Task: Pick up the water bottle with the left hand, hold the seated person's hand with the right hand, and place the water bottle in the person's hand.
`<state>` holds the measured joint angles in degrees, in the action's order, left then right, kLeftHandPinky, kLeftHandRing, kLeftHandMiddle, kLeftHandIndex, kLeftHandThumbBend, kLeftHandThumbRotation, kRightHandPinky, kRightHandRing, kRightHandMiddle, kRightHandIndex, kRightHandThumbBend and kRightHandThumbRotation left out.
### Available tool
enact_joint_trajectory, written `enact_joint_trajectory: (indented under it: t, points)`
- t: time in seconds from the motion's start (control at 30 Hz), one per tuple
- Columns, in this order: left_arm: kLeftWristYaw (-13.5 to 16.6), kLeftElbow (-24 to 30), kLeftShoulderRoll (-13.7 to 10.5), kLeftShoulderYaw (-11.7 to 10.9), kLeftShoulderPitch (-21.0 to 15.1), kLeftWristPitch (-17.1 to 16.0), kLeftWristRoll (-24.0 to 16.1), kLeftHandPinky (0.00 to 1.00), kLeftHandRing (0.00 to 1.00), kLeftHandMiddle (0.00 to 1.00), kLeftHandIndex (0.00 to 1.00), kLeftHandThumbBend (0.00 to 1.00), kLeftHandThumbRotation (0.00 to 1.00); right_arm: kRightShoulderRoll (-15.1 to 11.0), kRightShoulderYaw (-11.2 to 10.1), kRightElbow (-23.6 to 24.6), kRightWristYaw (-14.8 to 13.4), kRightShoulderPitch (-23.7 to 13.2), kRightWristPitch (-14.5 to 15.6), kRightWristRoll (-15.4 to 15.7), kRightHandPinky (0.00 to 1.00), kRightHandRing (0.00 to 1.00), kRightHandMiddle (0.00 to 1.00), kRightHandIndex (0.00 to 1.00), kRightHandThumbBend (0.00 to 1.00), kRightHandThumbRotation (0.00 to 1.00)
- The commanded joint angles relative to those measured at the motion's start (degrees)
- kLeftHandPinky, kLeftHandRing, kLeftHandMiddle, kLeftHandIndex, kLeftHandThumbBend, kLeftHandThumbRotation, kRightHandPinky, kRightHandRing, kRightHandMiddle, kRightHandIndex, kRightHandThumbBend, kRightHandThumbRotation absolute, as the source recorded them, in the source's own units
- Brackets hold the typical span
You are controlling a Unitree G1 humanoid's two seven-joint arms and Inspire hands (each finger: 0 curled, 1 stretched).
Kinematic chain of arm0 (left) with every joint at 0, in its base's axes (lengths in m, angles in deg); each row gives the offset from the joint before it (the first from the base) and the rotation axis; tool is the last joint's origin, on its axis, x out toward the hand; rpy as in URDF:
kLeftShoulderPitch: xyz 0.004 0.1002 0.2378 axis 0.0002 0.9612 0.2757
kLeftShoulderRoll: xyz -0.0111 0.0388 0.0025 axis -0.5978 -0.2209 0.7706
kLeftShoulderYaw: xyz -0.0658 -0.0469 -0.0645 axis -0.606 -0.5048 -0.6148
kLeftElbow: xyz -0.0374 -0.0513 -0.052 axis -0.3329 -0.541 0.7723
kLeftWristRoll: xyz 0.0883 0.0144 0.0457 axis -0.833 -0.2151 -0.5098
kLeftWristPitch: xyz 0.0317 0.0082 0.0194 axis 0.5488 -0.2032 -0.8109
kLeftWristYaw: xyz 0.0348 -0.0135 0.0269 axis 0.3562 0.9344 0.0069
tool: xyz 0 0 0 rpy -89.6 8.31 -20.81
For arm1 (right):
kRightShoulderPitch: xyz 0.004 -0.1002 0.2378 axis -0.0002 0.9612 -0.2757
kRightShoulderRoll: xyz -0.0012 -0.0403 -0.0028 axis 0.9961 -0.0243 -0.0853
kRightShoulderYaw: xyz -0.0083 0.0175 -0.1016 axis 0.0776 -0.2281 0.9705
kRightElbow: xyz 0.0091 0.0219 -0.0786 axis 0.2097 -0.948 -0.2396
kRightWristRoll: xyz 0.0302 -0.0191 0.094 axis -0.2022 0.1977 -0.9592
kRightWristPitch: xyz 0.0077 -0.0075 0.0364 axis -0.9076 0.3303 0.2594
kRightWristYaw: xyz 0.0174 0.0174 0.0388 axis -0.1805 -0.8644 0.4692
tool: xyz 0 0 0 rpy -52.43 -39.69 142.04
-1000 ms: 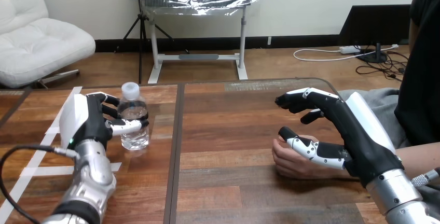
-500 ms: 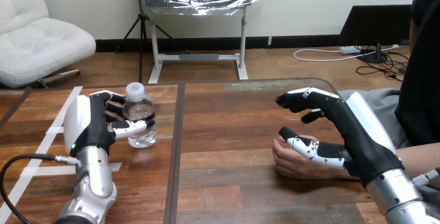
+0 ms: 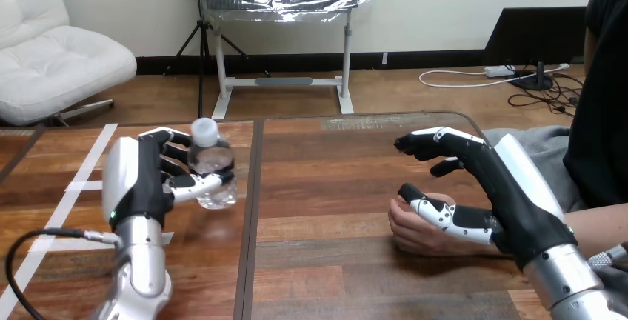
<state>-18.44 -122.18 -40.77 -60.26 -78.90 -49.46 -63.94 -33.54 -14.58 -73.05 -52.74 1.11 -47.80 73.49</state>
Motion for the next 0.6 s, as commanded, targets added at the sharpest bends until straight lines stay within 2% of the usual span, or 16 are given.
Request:
enact_joint_trajectory:
  t: [0.0, 0.23, 0.57]
  points:
    - [-1.39, 20.3, 0.88, -0.35, 0.43, -4.09, 0.47, 0.37, 0.38, 0.41, 0.51, 0.6, 0.0, -0.93, -1.25, 1.69, -1.11, -4.04, -1.7, 0.19, 0.66, 0.75, 0.76, 0.72, 0.5, 0.0]
    - [-3.56, 29.21, 1.38, -0.21, 3.91, -2.63, -0.12, 0.36, 0.37, 0.41, 0.51, 0.6, 0.0, -2.33, -1.96, 1.69, -0.55, -4.44, -1.47, 0.64, 0.66, 0.75, 0.77, 0.73, 0.54, 0.0]
    - [-5.7, 36.74, 2.52, -0.59, 7.26, -2.49, -0.27, 0.34, 0.36, 0.41, 0.51, 0.58, 0.0, -5.26, -2.96, 1.05, 0.89, -5.34, -1.58, 1.04, 0.68, 0.78, 0.81, 0.76, 0.64, 0.0]
